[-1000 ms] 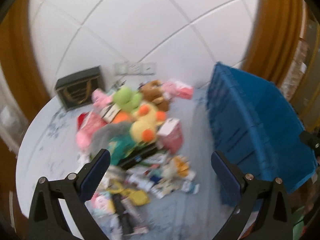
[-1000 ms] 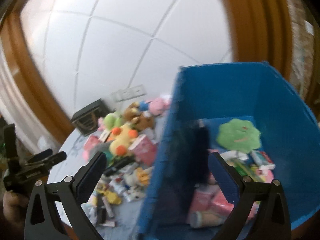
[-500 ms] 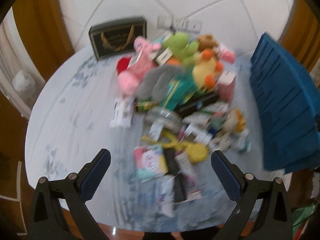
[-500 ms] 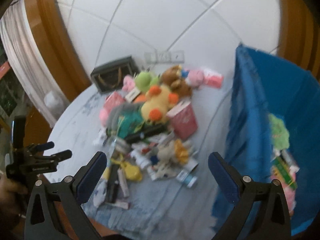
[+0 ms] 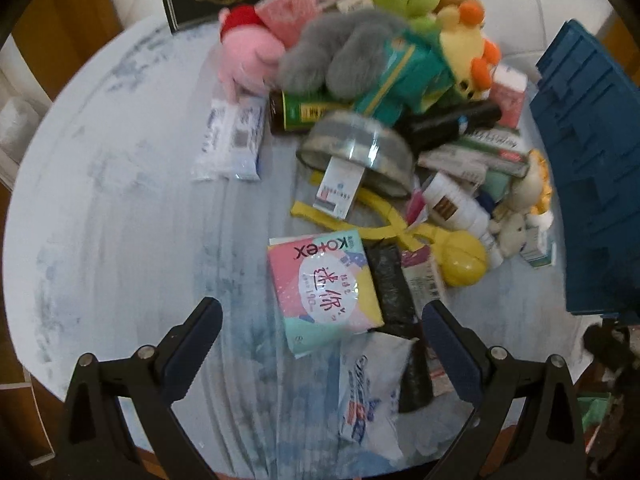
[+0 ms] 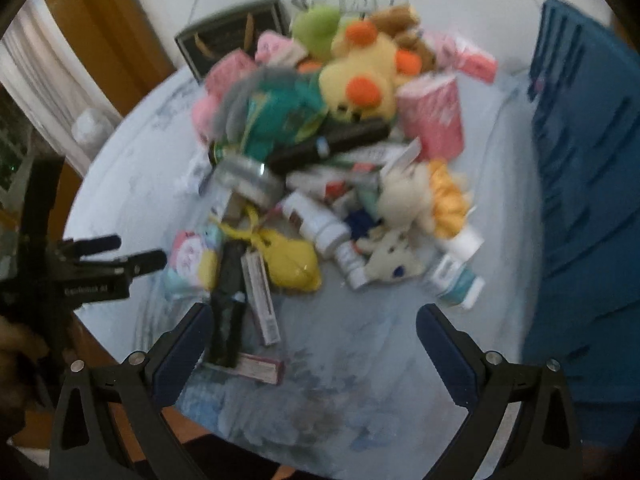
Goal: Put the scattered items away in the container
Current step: 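Grasp the pink Kotex pad pack with the left tool while the right tool grasps a white medicine box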
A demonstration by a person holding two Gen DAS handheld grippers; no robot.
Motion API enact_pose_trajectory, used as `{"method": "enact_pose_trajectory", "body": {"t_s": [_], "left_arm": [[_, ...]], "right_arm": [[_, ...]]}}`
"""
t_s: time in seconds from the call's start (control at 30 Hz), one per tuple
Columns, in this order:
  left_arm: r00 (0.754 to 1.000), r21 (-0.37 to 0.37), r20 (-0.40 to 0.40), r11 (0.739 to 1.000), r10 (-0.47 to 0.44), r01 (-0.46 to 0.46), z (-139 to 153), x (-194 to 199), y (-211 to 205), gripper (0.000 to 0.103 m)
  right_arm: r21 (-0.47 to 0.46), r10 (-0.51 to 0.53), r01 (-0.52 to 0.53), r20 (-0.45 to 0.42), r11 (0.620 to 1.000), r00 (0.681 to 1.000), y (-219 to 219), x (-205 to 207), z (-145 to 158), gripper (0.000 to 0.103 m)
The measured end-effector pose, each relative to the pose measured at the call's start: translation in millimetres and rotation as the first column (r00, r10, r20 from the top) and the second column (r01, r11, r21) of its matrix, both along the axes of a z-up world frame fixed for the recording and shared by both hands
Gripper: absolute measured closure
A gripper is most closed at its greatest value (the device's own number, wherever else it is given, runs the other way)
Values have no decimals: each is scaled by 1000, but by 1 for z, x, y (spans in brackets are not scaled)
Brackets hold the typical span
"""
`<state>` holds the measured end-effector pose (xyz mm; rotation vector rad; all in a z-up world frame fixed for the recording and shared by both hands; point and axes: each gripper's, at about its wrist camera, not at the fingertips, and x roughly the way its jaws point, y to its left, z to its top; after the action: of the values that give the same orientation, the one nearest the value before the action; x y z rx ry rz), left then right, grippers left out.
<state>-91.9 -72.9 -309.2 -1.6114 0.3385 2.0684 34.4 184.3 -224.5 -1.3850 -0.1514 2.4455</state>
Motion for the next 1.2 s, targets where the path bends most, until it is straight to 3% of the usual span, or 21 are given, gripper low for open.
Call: {"method": "enact_pose_trajectory", "body": {"t_s": [0.4,0.47,0.53,0.77,0.9,1.03,1.2], "left_arm": [[998,-36,63,999,-25,28,-70,-22,12,13],[996,-39,83,999,-20,23,-77,-26,9,27],[993,-30,113,999,-17,20,-82,-31,3,31],[997,-48,64,997,-49,52,-75,-37,-10,35],[997,-46,67,998,-43,47,-75,-38,-13,35],[997,-43,60,998,-42,44,-73,-35,-13,36],[998,-38,49,998,-40,42,-65,-31,-15,36]], "right_arm": [[-71,-64,71,100,995,993,21,-33,-93,1],[-83,-65,75,112,994,992,23,-40,-105,6],[-90,-67,78,120,993,991,24,-47,-115,8],[-91,-56,70,145,993,988,22,-66,-134,29],[-72,-51,62,146,995,988,17,-70,-135,35],[-61,-48,58,151,996,987,15,-73,-133,77],[-93,-47,61,146,994,988,16,-70,-128,81]]}}
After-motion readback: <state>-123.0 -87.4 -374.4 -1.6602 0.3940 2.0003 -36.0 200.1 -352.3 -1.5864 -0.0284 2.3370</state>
